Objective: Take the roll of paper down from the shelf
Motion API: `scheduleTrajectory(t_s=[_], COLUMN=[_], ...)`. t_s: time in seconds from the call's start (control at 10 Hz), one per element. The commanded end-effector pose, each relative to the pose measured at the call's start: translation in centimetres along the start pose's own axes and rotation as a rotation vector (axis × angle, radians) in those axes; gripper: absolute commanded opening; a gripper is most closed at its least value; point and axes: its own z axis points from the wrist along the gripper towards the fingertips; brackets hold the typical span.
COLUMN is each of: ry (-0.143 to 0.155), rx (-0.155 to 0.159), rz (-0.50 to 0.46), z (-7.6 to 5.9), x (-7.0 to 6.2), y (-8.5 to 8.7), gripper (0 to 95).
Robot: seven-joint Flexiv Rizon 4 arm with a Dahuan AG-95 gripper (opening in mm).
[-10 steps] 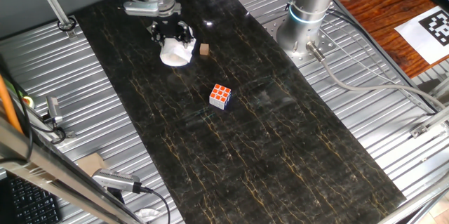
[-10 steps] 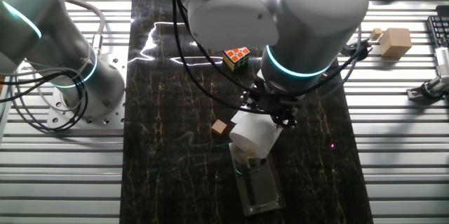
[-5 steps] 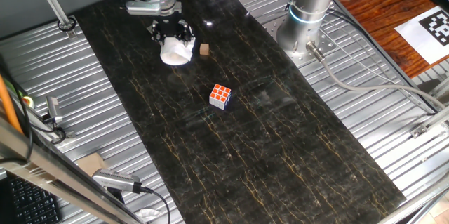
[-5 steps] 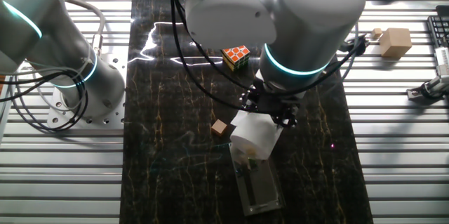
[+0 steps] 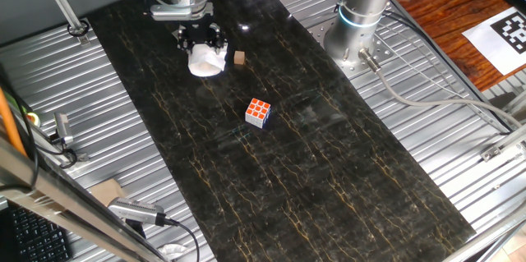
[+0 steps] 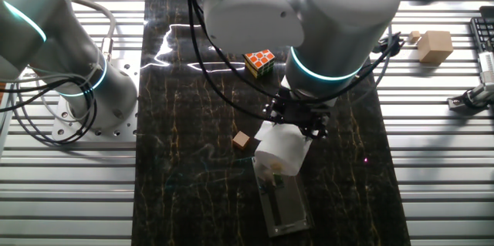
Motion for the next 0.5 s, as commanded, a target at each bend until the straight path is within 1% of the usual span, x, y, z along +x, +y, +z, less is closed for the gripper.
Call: scheduleTrajectory(t_s=[0.1,0.2,0.3,0.4,0.5], ry=[-0.009,-0.006,0.000,0.008,0.010], rx=[-0.013,-0.013,-0.010,-0.013,-0.015], rz=[0.144,0.203,0.231,0.262,0.290], z=[0.0,0.0,0.0,-0.2,-0.5], x=[0.0,0.0,0.0,-0.5,-1.7], y=[0.0,0.0,0.0,0.2,0.7], gripper=[0.0,0.0,0.0,0.0,0.0])
